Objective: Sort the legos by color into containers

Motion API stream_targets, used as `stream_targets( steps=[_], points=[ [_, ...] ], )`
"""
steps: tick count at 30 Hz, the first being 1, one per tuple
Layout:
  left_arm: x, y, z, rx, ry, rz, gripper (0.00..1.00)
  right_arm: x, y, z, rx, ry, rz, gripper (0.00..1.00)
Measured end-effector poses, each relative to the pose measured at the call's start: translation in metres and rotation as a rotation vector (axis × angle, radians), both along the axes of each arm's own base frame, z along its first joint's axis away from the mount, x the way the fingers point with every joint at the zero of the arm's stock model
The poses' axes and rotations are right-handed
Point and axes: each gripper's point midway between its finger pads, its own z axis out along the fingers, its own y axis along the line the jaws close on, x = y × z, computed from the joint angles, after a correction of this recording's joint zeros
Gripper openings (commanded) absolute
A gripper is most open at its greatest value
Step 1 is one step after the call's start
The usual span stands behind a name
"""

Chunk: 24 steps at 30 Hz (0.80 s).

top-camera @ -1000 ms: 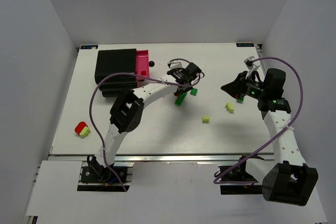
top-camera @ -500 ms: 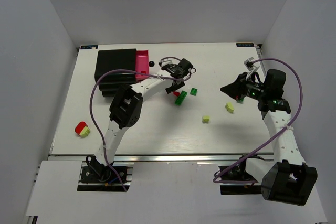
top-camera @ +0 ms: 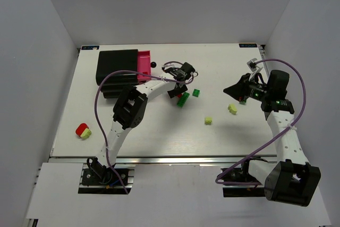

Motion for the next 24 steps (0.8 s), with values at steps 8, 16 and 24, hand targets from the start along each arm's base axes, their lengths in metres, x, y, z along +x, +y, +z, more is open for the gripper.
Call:
stream_targets(
  steps=[8, 16, 24],
  points=[
    [-0.0012, -0.0037, -0.0008, -0.018, 0.008, -0.007, 0.52, 0.0005, -0.0013, -0.0002, 0.001, 0.001, -0.004, 0.15],
    [-0.0024, -0.007, -0.0035, -0.037, 0.016, -0.01, 0.38, 0.0001, -0.0031, 0.0008, 0.008, 0.0, -0.002, 0.14],
    [-0.0011, -0.0093, -0.0034, -0.045, 0.01, -0.016, 0.18, 0.0, -0.0055, 0.0017, 0.014, 0.0, -0.005, 0.14]
  ],
)
